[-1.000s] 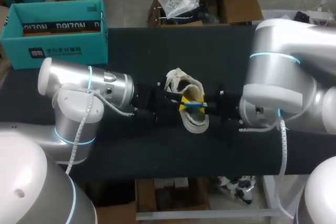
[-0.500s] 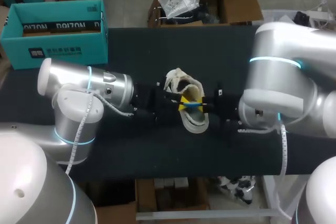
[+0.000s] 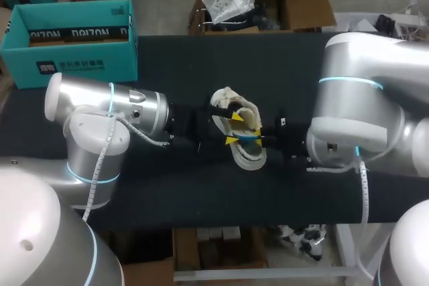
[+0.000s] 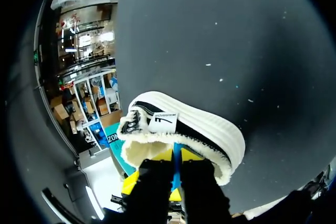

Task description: Open the shoe tongue, take the insole out of the shoe, put the insole back into the shoe, and pack the shoe into the shoebox

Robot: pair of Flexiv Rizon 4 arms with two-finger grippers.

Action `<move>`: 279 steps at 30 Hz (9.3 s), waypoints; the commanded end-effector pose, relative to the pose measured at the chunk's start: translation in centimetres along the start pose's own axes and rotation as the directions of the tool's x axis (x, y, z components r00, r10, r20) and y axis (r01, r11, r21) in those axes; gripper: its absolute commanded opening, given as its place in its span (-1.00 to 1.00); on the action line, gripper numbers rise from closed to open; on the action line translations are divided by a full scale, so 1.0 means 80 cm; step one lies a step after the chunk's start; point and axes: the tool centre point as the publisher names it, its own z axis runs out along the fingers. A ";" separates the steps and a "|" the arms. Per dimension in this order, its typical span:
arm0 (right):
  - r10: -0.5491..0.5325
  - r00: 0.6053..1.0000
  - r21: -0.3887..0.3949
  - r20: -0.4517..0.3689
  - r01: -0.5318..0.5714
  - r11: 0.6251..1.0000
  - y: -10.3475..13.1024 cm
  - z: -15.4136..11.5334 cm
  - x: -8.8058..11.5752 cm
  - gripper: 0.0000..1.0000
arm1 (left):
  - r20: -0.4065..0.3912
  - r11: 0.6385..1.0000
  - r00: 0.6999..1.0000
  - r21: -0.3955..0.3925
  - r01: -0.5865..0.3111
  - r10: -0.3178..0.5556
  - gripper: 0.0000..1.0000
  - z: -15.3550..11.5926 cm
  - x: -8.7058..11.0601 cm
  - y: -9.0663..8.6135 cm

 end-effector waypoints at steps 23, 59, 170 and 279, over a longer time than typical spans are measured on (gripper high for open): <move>-0.011 0.975 -0.146 0.222 0.045 0.988 -0.025 -0.040 -0.007 -0.33 | 0.014 0.992 0.995 -0.078 0.098 -0.097 1.00 -0.096 -0.024 -0.007; -0.011 0.965 0.040 0.261 0.001 0.999 -0.021 0.049 -0.021 -1.00 | 0.061 0.769 0.829 -0.341 0.540 -0.556 1.00 -0.133 -0.058 0.021; -0.176 0.984 0.646 0.036 0.111 0.755 0.052 -0.120 0.080 1.00 | 0.540 0.029 0.475 -0.639 0.768 -0.695 1.00 -0.101 -0.017 -0.018; -0.998 -0.060 0.575 -0.007 0.816 -0.053 0.083 -0.227 0.142 1.00 | 0.776 -0.492 0.004 -0.404 0.771 -0.631 -1.00 -0.056 -0.042 0.086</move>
